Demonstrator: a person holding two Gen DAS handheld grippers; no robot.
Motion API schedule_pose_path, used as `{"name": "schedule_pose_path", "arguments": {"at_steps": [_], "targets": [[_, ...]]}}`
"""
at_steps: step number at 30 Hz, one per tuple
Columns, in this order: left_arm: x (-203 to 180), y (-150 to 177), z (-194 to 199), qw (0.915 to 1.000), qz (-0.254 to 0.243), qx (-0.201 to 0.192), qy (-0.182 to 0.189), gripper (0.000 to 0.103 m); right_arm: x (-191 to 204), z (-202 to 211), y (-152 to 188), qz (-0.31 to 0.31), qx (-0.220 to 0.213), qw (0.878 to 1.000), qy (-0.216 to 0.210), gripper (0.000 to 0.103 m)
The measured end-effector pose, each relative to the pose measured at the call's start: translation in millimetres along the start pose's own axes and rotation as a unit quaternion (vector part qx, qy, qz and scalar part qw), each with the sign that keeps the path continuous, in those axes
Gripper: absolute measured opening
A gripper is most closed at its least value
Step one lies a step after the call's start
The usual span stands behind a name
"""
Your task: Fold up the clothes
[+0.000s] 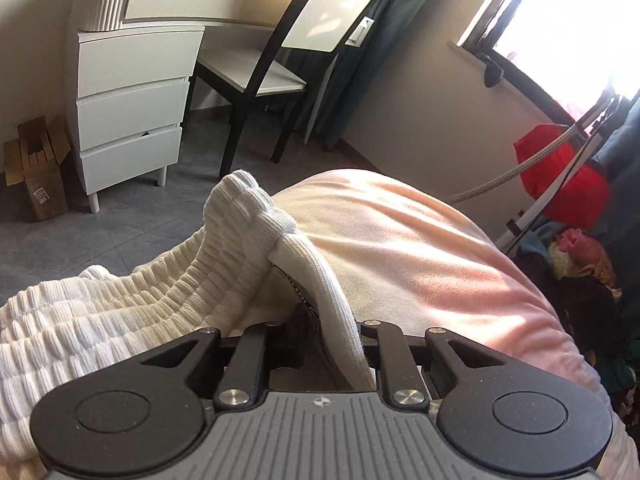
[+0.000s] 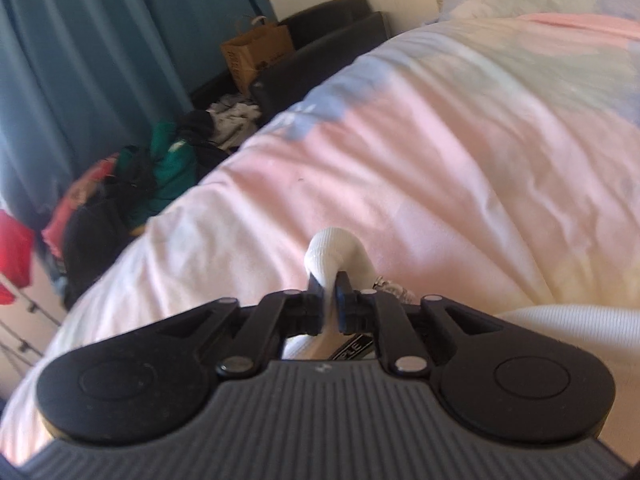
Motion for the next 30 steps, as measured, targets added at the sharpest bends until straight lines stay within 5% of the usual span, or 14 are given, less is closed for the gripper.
{"name": "schedule_pose_path", "arguments": {"at_steps": [4,9,16,20,22,25,28,30], "targets": [[12.3,13.0,43.9,0.9991,0.014,-0.004,0.041,0.046,-21.7,48.1,11.3,-0.044,0.012,0.997,-0.063,0.061],[34.9,46.1,112.2,0.9952,0.020,-0.019,0.094,0.074,-49.0,110.1,24.0,-0.098,0.026,0.985,-0.140,0.063],[82.7,95.4,166.3,0.9874,0.083,-0.015,0.134,0.077,-93.8,175.4,70.1,-0.181,0.077,0.962,-0.190,0.063],[107.1,110.3,159.6,0.9793,0.144,0.000,0.143,0.074,-116.0,169.4,114.6,-0.215,0.189,0.947,-0.147,0.063],[111.1,113.1,142.4,0.9740,0.172,0.007,0.147,0.065,-119.9,158.0,129.4,-0.246,0.221,0.929,-0.167,0.063],[110.0,101.2,121.8,0.9733,0.176,-0.022,0.146,0.063,-112.6,141.5,123.5,-0.245,0.188,0.931,-0.194,0.063],[104.9,85.7,101.0,0.9772,0.160,-0.051,0.130,0.061,-104.9,121.5,107.2,-0.230,0.128,0.947,-0.183,0.063],[102.1,78.8,86.5,0.9793,0.158,-0.057,0.113,0.052,-104.0,109.9,97.2,-0.234,0.093,0.951,-0.181,0.063]]}}
Point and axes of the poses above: each gripper's, at about its wrist camera, not at the fingertips, and z roughly against the way its jaws point, x to its left, y to its underside, the point moved 8 cm from there along -z, roughly the way its jaws point, and after that the axes turned 3 degrees about y, right-handed, at the moved point
